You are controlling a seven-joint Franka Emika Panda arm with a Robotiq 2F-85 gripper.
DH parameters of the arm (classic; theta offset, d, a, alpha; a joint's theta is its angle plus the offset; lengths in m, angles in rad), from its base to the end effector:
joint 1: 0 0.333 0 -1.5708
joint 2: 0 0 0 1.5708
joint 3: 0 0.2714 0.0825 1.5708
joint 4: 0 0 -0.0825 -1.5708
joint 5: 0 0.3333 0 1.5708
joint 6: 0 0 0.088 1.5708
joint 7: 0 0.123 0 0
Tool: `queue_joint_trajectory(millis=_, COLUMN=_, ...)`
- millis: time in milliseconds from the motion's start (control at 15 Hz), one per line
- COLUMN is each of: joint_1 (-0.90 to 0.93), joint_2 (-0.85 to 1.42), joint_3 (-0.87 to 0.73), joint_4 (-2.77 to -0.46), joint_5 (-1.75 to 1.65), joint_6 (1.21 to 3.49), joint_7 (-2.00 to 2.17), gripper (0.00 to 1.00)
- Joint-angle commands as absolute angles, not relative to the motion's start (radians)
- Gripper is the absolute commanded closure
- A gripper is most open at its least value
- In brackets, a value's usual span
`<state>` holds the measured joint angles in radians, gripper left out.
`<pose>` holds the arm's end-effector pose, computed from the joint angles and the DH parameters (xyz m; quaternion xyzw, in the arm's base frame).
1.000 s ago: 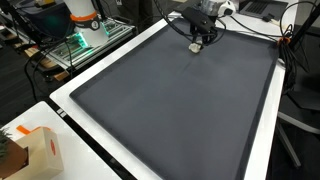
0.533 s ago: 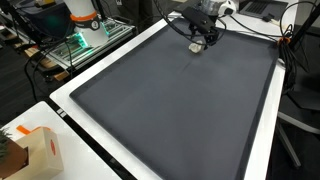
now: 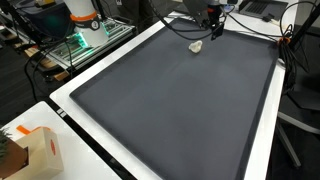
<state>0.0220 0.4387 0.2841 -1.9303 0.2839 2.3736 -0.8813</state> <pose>0.5454 0.1739 0.2508 -0.8766 -0.4544 -0.0506 0.1499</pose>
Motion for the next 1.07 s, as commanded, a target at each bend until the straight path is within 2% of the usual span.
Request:
queue_joint_trajectory(millis=0, joint_1=-0.034, joint_2=0.379, joint_3=0.292, joint_4=-2.019, joint_5=0.427, joint_6=2.393, joint_7=-0.846, gripper=0.00)
queue_joint_trajectory(millis=467, joint_1=-0.095, joint_2=0.331, joint_3=0.270, joint_4=-2.139, joint_5=0.741, joint_6=2.417, joint_7=-0.825, gripper=0.00)
queue_joint_trajectory(millis=1000, joint_1=-0.073, joint_2=0.308, joint_3=0.185, joint_4=-2.234, joint_5=1.067, joint_6=2.452, joint_7=-0.752, gripper=0.00)
